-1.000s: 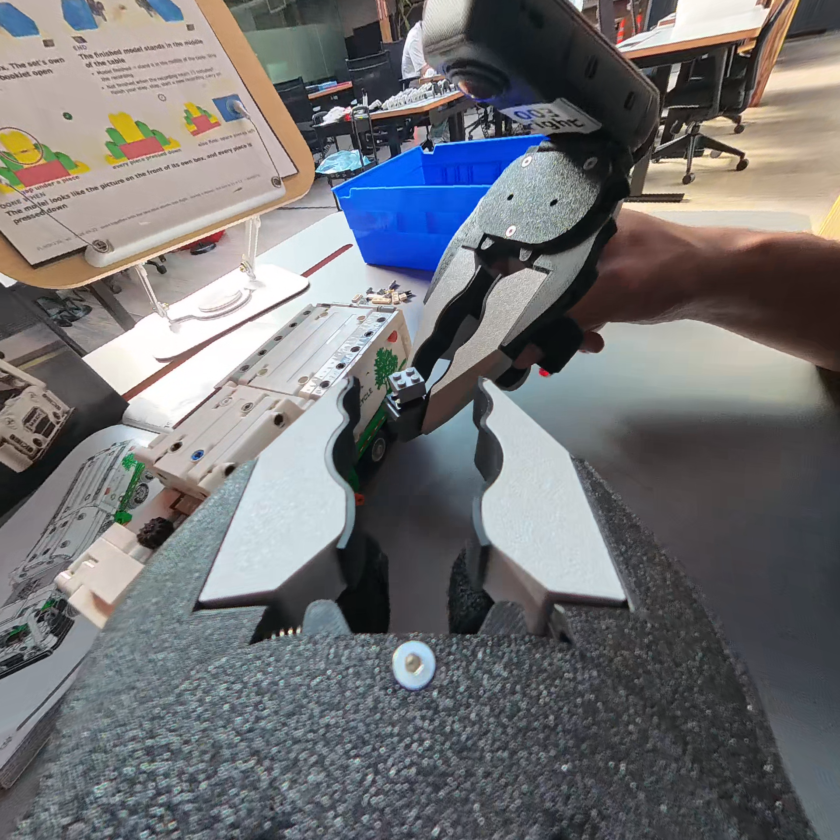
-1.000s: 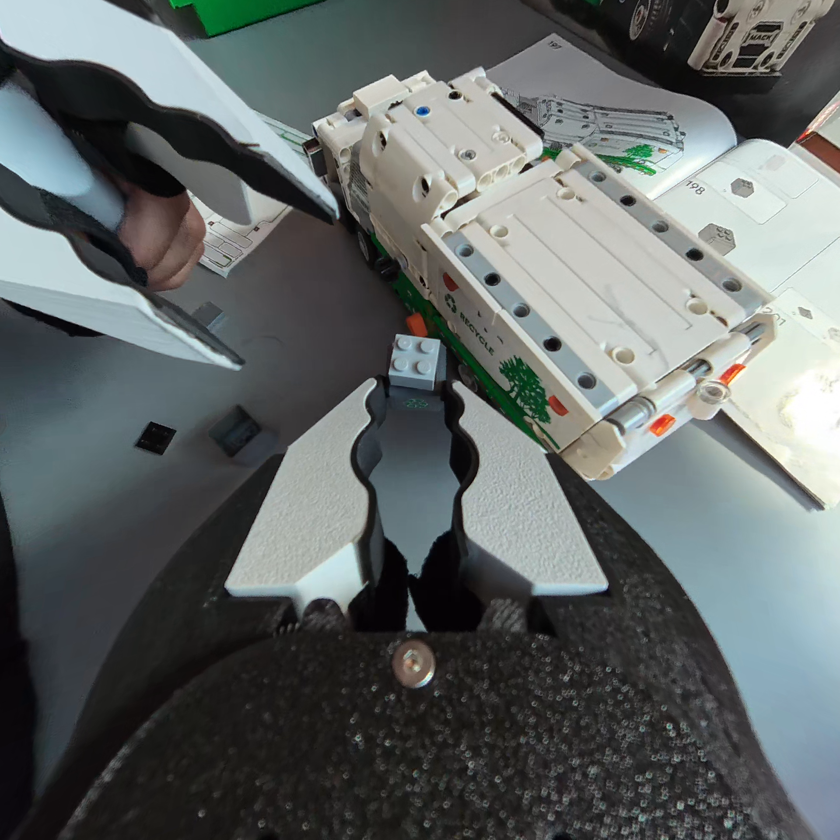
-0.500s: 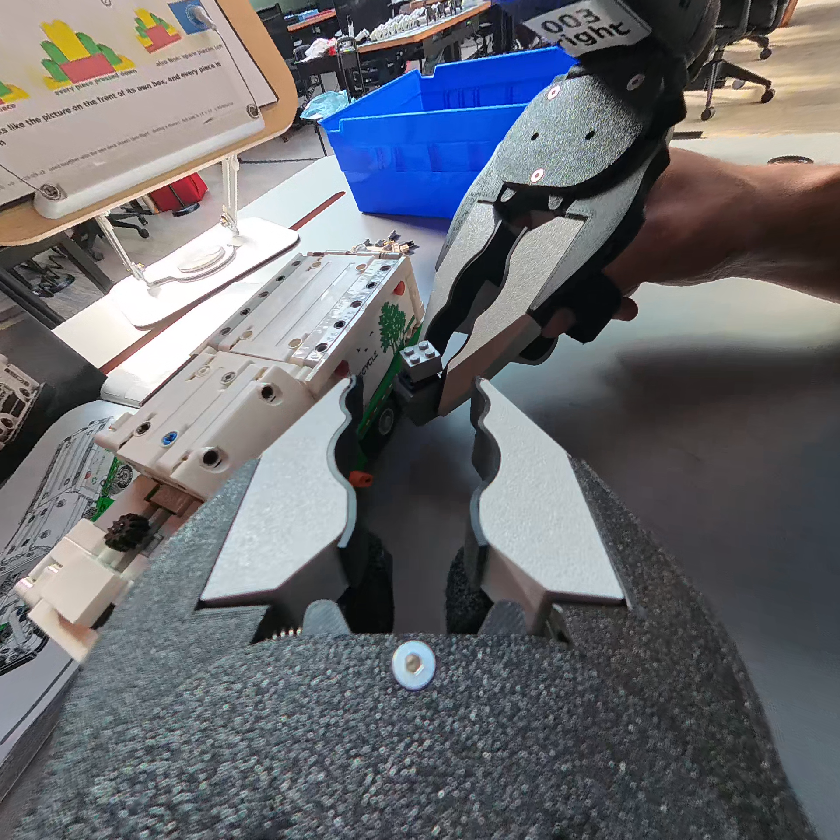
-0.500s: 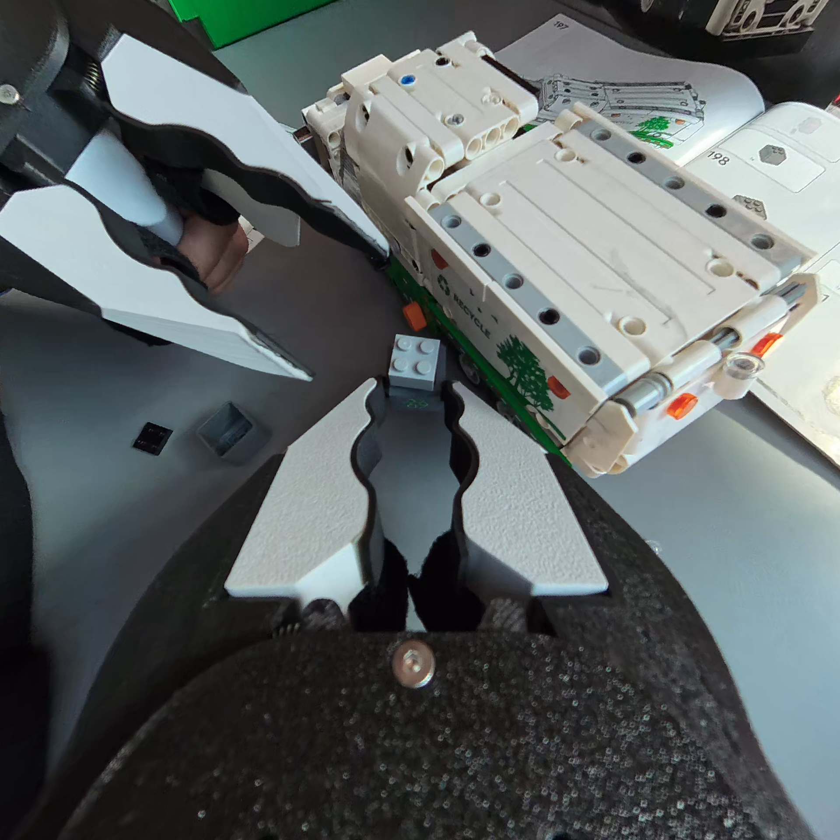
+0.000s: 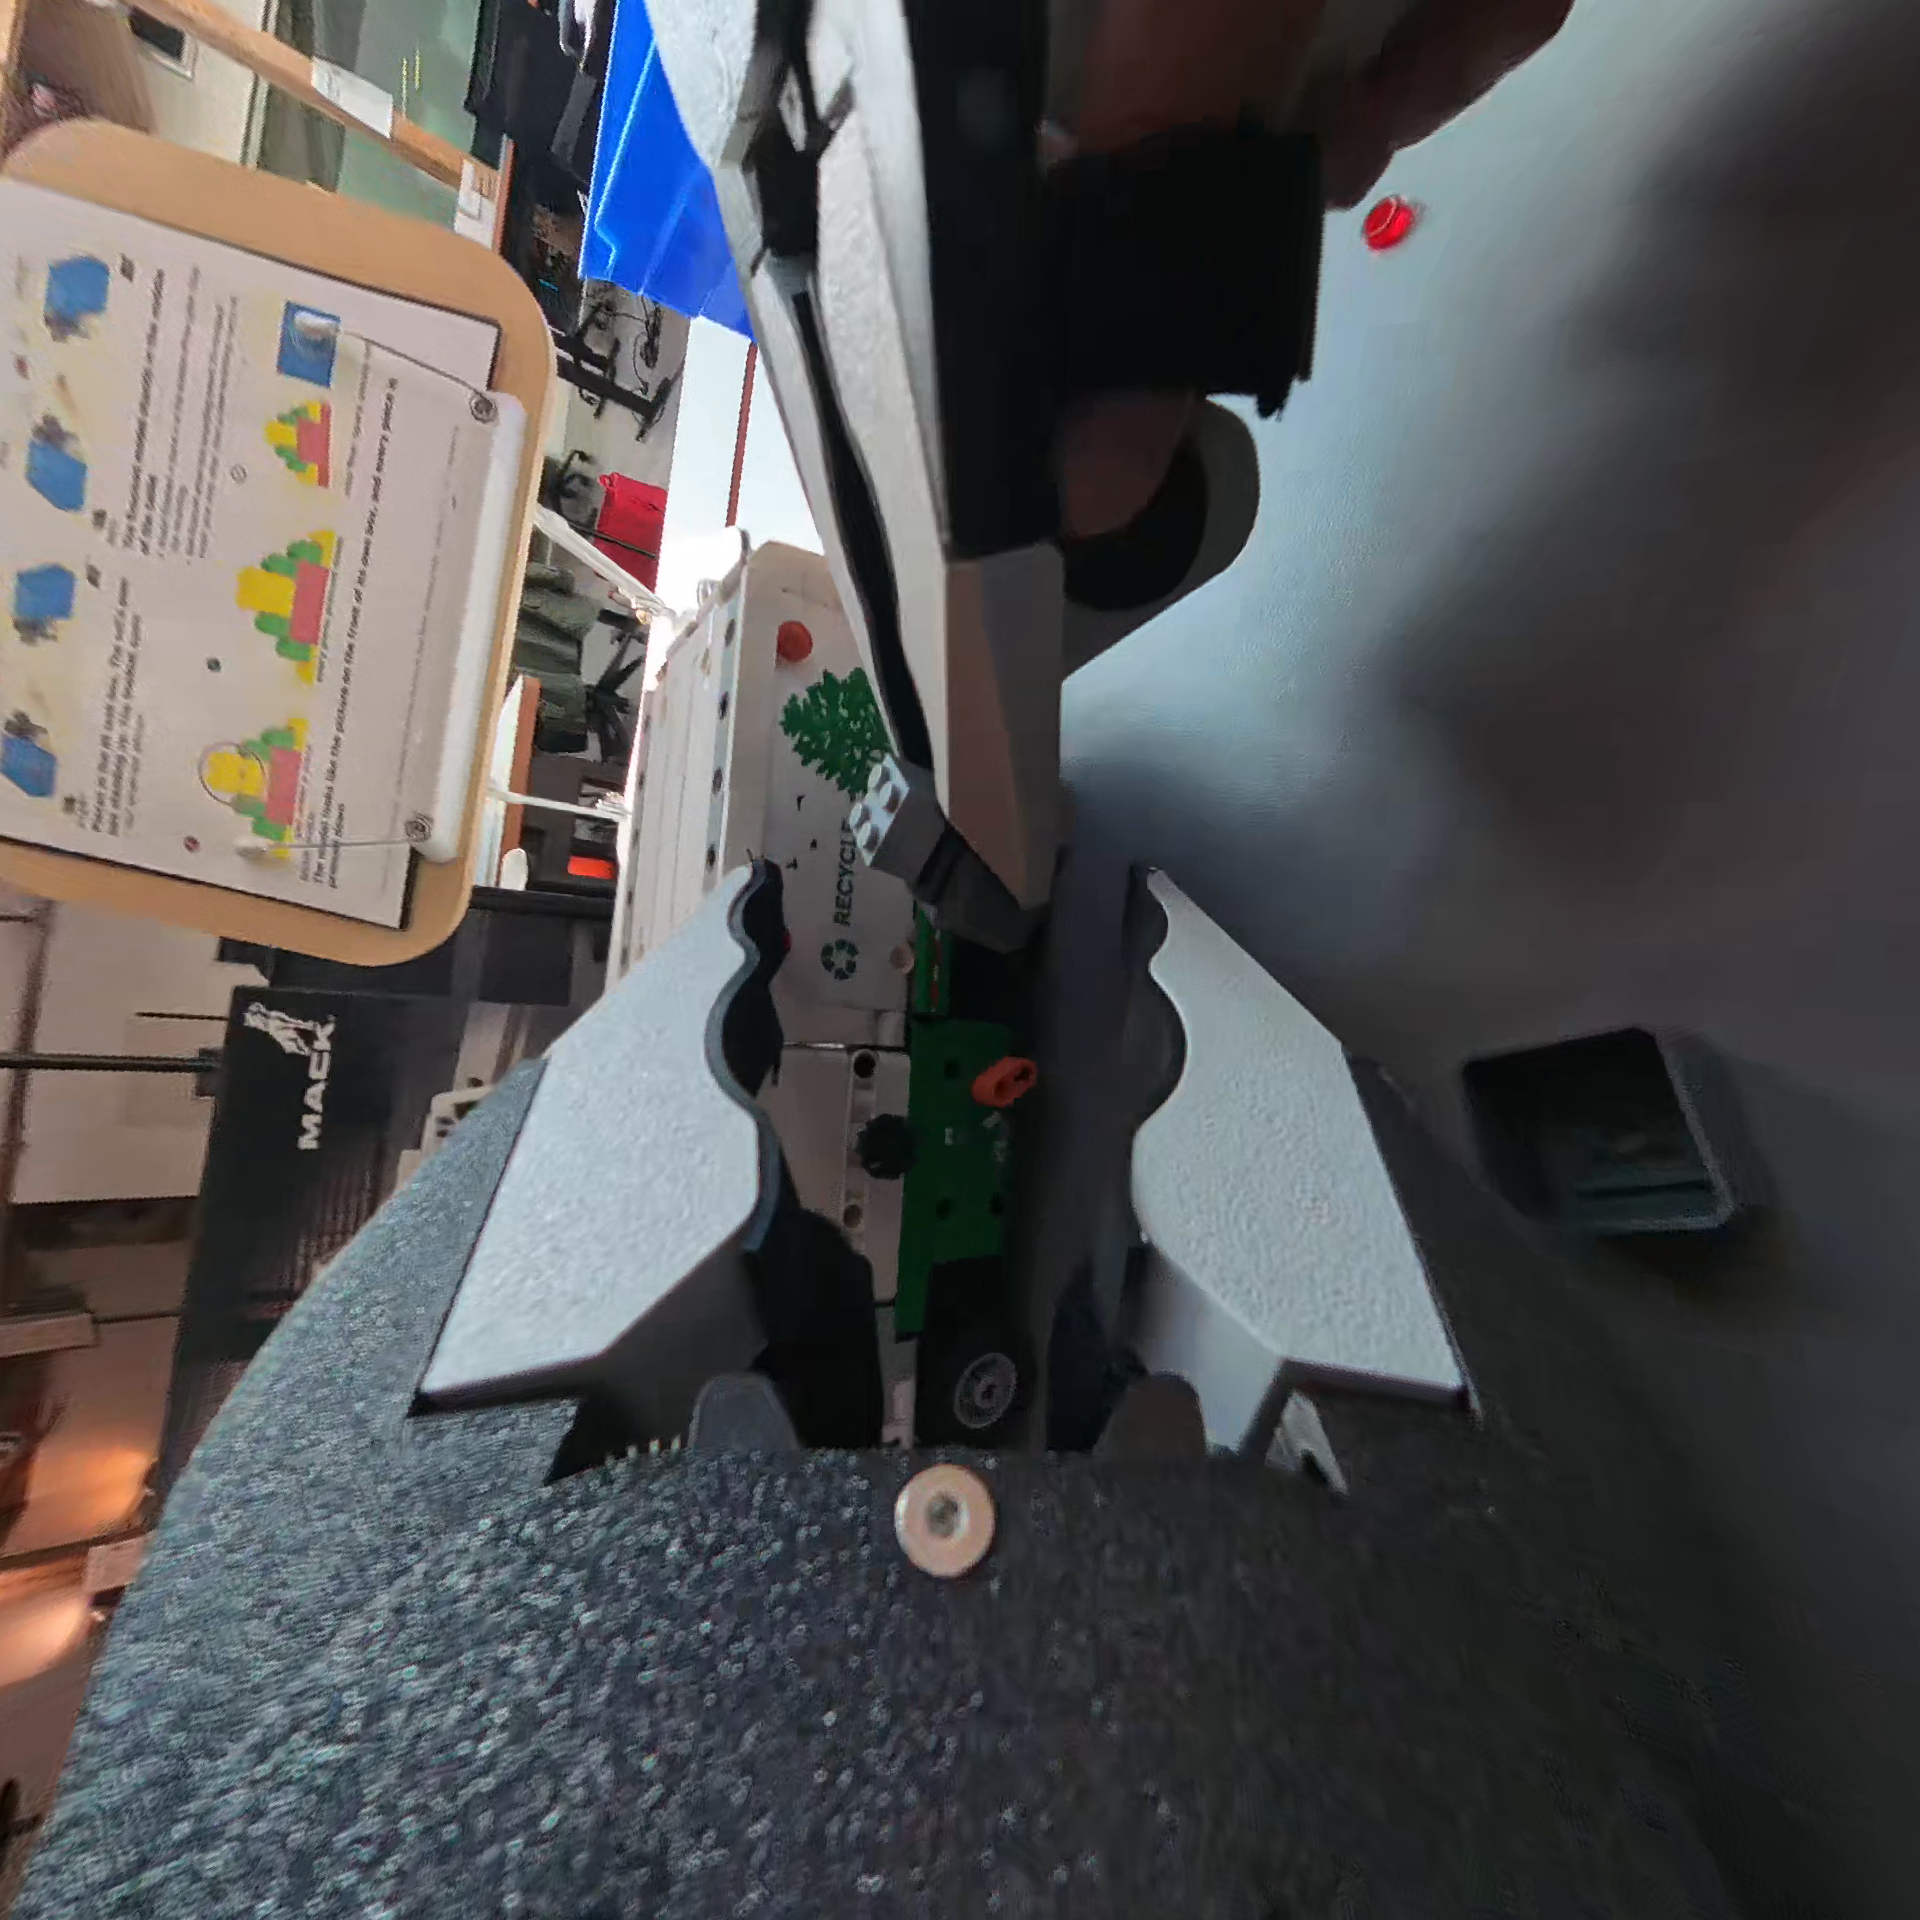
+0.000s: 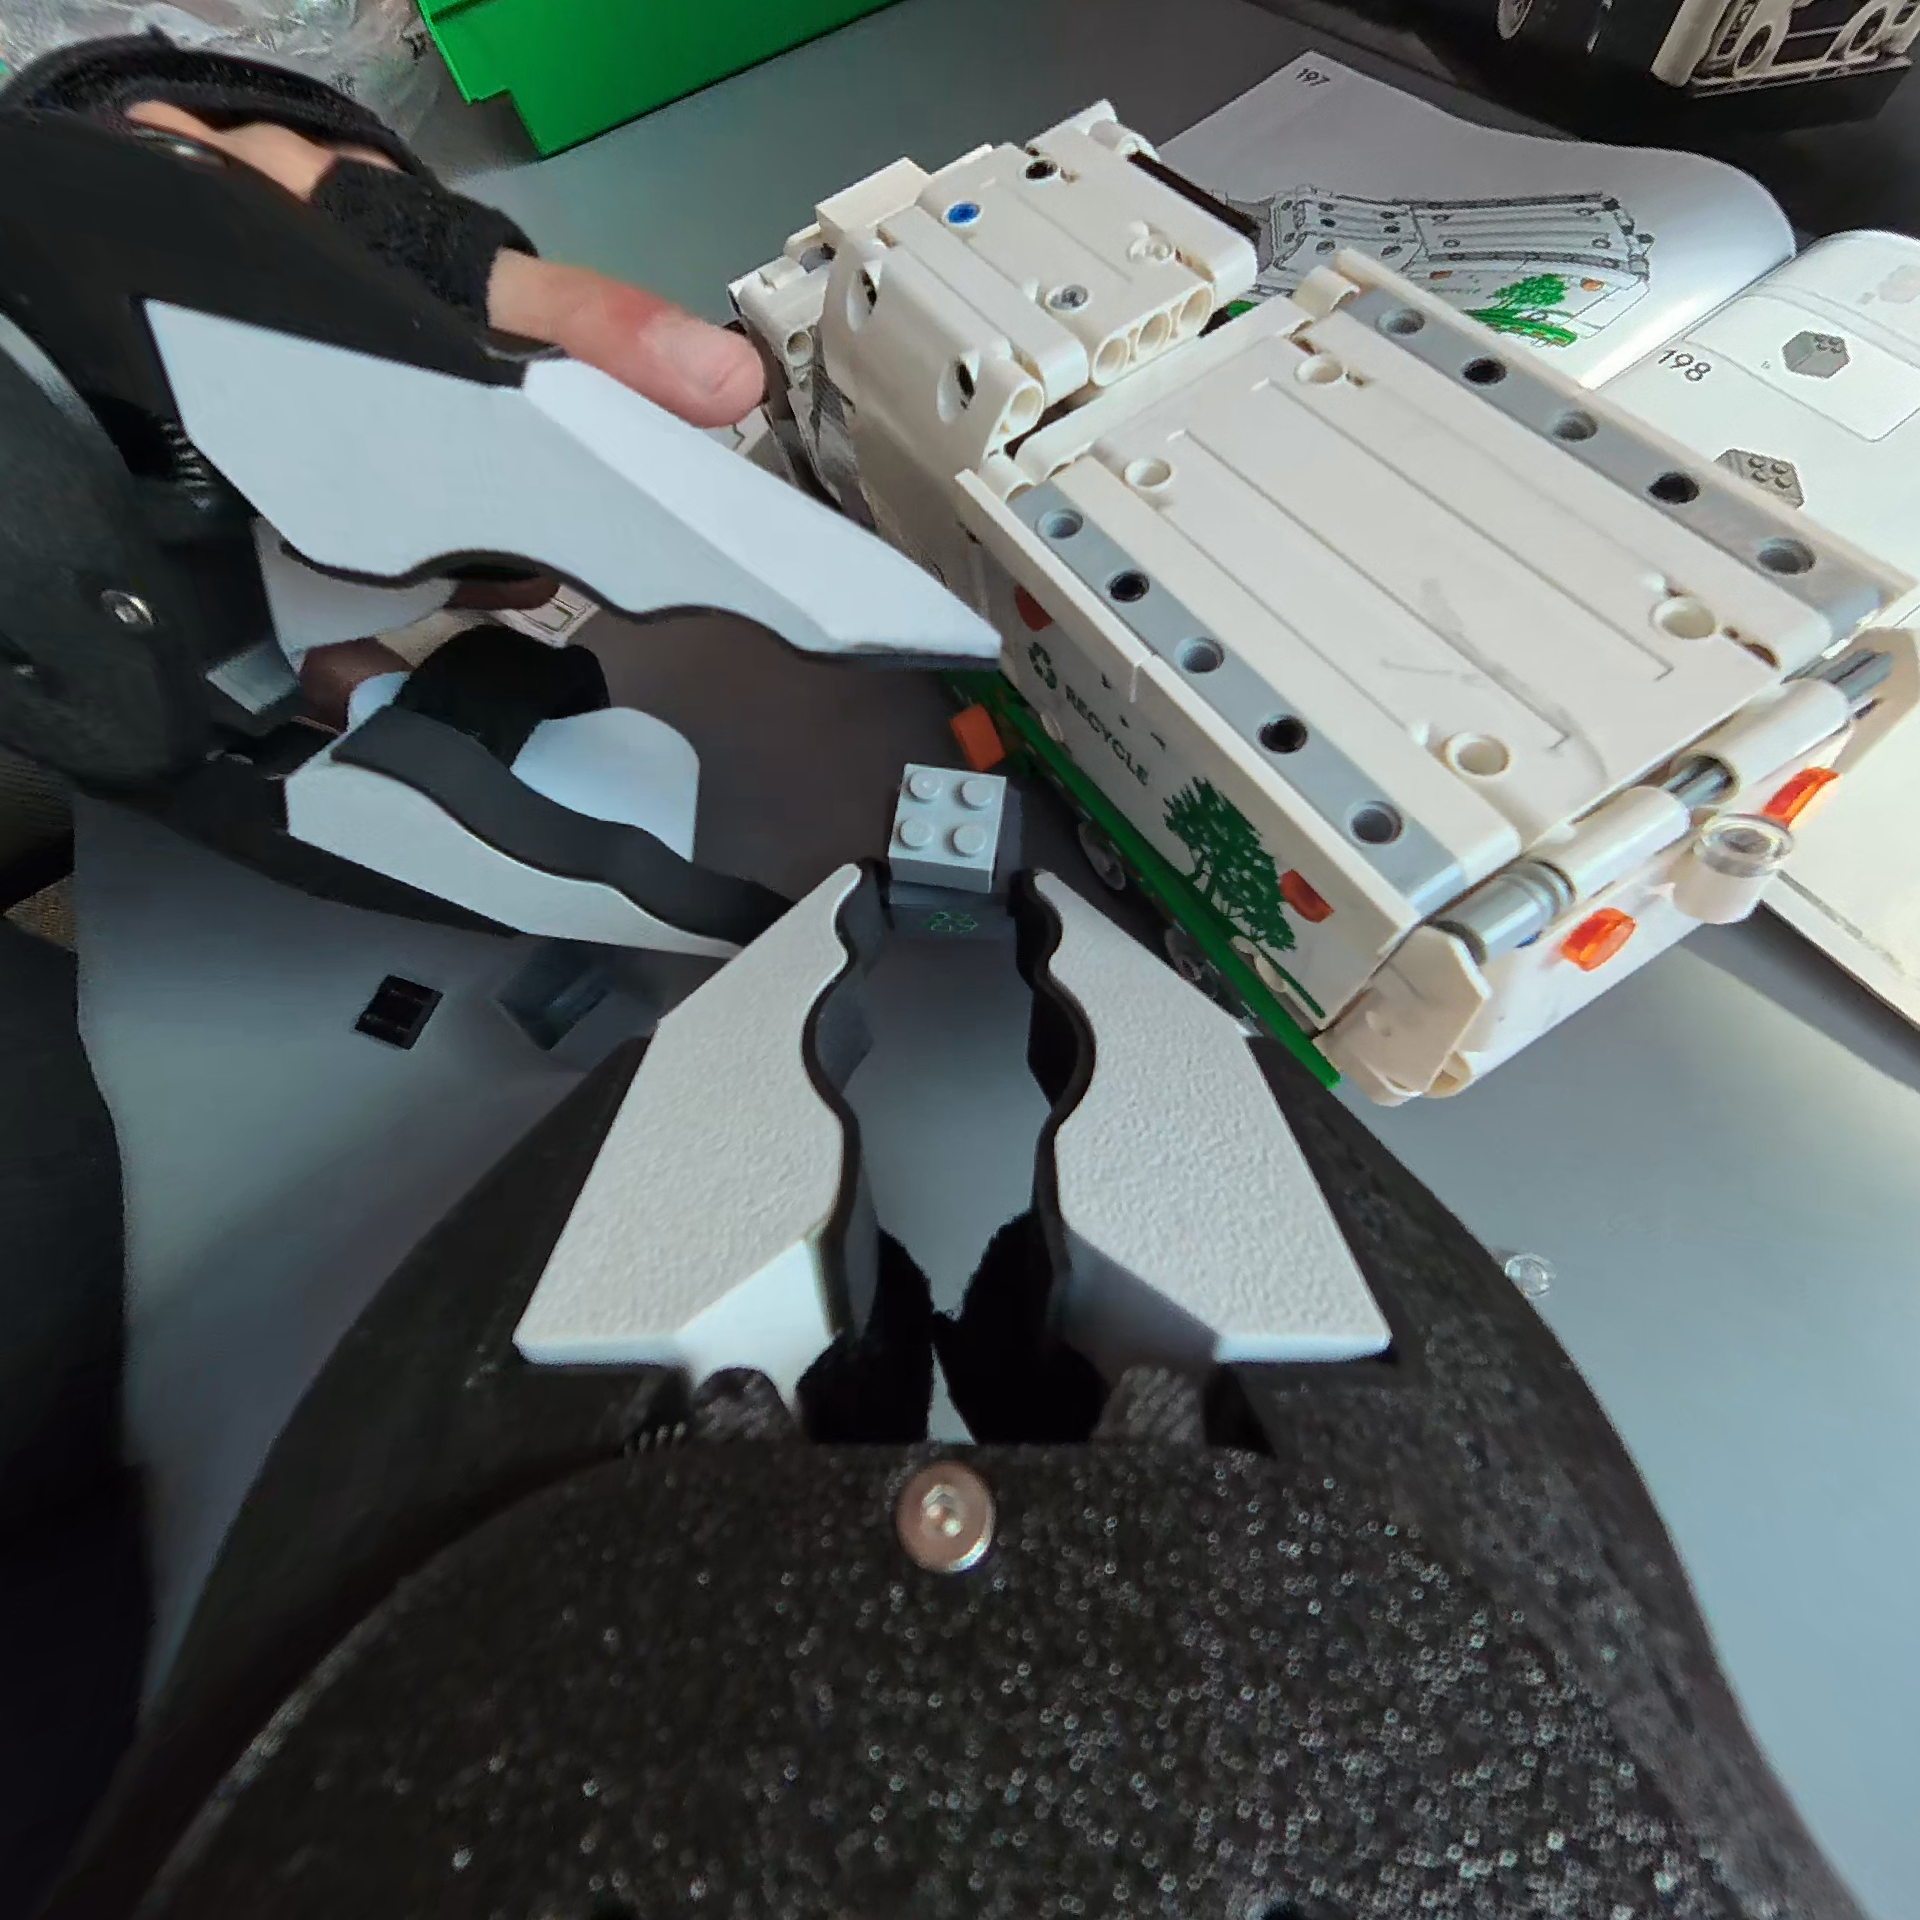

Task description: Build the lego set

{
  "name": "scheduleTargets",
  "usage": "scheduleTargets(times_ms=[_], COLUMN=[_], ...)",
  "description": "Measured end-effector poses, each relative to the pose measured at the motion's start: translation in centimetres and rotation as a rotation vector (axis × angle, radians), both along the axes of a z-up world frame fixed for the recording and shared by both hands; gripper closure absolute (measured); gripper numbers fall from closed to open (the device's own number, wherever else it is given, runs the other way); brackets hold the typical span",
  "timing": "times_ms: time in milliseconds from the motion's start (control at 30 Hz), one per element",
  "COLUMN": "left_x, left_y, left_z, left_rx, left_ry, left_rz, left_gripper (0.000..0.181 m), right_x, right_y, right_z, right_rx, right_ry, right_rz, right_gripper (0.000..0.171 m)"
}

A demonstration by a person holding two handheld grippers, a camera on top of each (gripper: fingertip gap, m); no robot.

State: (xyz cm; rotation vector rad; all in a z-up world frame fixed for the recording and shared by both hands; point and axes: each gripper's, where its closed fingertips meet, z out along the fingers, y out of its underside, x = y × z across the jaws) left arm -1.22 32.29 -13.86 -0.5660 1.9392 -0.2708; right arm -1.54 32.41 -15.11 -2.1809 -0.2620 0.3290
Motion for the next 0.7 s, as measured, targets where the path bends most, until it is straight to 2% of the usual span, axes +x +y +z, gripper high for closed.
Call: scheduleTargets(times_ms=[100, 200, 600, 700], left_x=[0.4, 0.6, -0.6, -0.8], left_y=[-0.6, -0.7, -0.4, -0.5], left_z=[0.0, -0.3, -0.3, -0.2], left_rx=[0.078, 0.129, 0.21, 0.201], left_ry=[-0.01, -0.004, -0.032, -0.032], left_rz=[-0.026, -0.039, -0.001, 0.008], left_gripper=[0.117, 0.125, 0.142, 0.138], right_x=[-0.3, -0.5, -1.9, -1.9], right_y=[0.0, -0.1, -0.9, -1.1], right_z=[0.0, 0.1, 0.4, 0.6], right_rx=[-0.005, -0.012, -0.081, -0.075], right_ry=[0.008, -0.002, -0.014, -0.034], right_rz=[0.008, 0.016, 0.039, 0.037], right_gripper=[0.147, 0.147, 0.147, 0.147])
